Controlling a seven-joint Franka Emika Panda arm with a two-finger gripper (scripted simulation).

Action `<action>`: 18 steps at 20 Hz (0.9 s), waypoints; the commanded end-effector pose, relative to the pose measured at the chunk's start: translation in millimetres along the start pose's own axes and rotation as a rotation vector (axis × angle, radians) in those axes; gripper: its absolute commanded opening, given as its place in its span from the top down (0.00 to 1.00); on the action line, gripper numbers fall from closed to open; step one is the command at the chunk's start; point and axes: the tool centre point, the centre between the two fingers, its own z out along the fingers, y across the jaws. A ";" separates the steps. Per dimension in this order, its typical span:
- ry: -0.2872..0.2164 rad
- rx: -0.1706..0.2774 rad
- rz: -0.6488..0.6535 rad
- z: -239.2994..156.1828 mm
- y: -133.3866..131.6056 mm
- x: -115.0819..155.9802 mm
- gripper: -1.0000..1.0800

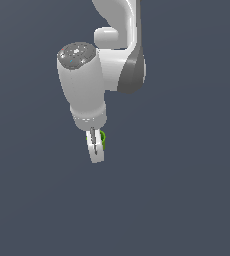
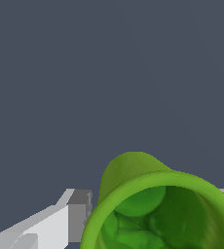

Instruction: Pick up the object and move it to a goal position.

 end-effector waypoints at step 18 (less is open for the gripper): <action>0.000 0.000 -0.002 -94.3 -19.1 81.1 1.00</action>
